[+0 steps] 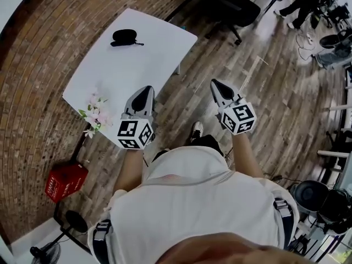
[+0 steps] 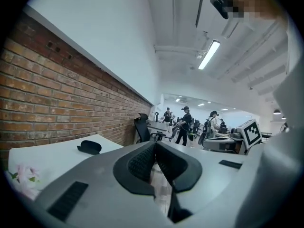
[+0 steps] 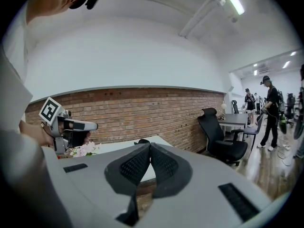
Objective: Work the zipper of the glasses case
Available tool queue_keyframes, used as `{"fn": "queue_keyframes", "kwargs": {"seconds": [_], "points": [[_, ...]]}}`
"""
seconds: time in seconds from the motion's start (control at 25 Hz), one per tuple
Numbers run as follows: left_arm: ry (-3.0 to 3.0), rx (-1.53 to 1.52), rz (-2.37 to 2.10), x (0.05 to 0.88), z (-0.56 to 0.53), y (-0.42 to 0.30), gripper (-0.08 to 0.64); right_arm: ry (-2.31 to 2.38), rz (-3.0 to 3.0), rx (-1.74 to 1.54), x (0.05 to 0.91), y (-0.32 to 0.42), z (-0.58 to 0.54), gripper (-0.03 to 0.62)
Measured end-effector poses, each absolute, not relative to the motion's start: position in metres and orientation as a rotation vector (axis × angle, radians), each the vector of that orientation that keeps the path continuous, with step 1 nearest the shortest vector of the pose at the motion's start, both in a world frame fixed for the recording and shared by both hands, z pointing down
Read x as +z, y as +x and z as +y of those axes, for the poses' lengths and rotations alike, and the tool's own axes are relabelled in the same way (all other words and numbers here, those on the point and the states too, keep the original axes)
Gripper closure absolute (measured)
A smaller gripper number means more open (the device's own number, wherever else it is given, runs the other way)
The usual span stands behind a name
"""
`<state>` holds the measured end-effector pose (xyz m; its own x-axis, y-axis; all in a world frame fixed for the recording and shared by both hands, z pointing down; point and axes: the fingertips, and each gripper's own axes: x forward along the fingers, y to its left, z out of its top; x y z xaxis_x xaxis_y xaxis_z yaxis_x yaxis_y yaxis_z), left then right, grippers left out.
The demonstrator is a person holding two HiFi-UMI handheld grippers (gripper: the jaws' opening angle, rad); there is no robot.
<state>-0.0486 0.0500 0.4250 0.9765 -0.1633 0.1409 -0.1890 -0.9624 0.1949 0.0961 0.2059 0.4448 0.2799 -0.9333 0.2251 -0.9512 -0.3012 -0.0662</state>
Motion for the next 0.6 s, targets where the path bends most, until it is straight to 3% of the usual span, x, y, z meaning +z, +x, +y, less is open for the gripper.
{"fn": "queue_keyframes", "kwargs": {"seconds": [0.28,0.6], "points": [[2.913,0.168,-0.386,0.420,0.048,0.033,0.540,2.393,-1.893,0.358,0.447,0.195,0.196,0.540],[2.852,0.223,-0.604,0.435,0.020,0.055,0.540,2.265,-2.058,0.407,0.464,0.242,0.143,0.540]]}}
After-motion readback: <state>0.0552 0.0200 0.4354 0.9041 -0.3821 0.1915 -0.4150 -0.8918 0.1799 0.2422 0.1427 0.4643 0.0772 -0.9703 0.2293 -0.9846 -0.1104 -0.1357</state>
